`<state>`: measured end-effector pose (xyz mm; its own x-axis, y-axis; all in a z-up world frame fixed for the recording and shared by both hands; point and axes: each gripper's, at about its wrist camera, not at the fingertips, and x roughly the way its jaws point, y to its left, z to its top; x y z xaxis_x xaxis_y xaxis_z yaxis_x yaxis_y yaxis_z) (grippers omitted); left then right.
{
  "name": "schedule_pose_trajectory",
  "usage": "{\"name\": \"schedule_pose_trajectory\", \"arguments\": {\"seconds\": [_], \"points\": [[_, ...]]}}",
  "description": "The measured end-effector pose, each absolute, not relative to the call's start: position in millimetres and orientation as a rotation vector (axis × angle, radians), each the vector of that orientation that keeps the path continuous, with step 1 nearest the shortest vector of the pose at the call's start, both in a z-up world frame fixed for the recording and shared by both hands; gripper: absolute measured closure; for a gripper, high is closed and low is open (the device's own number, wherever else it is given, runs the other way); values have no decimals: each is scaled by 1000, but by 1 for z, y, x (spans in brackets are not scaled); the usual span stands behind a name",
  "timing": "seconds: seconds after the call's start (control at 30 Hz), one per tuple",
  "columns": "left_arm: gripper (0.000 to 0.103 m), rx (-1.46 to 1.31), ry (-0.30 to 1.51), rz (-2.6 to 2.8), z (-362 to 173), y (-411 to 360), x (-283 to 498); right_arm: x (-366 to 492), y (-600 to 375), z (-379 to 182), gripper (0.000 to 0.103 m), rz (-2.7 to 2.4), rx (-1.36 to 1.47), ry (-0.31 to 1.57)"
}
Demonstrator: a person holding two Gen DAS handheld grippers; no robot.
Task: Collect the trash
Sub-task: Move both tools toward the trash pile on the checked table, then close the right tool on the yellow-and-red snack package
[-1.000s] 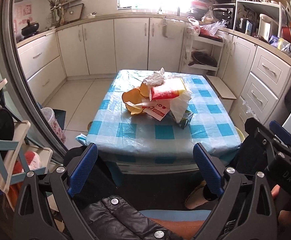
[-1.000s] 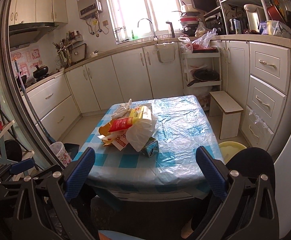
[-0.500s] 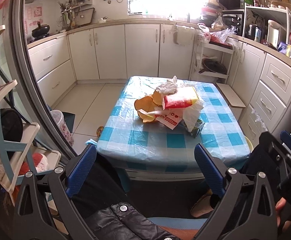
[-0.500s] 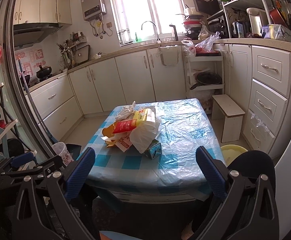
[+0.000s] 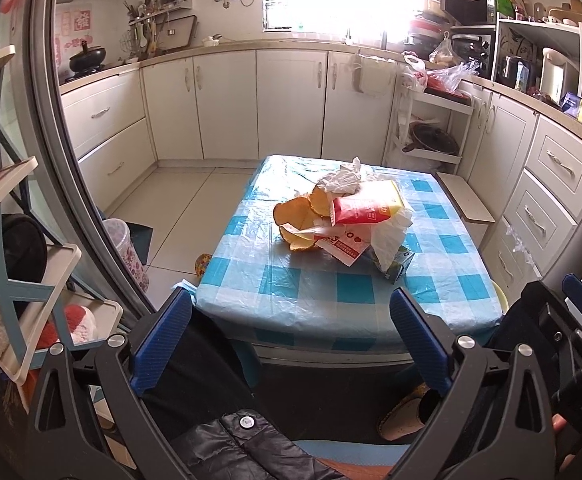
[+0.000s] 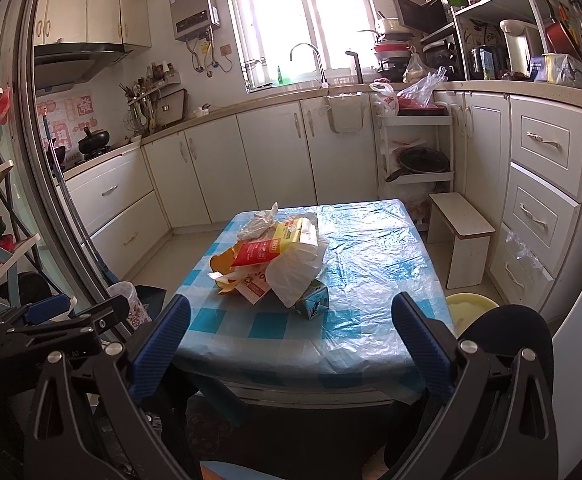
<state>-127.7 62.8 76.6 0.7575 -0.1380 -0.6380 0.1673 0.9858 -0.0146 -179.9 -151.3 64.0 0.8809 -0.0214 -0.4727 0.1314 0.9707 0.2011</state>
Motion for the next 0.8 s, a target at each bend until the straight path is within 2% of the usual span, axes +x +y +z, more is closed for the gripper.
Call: {"name": "schedule_pose_trajectory", "arguments": {"seconds": [0.6,0.8], "points": [[8,39,716,-132,66,62,-105,-158,-154,58,6,-40,253,505],[8,5,709,-68,68,74,-78,-121,-166,55,6,74,399,520]]}}
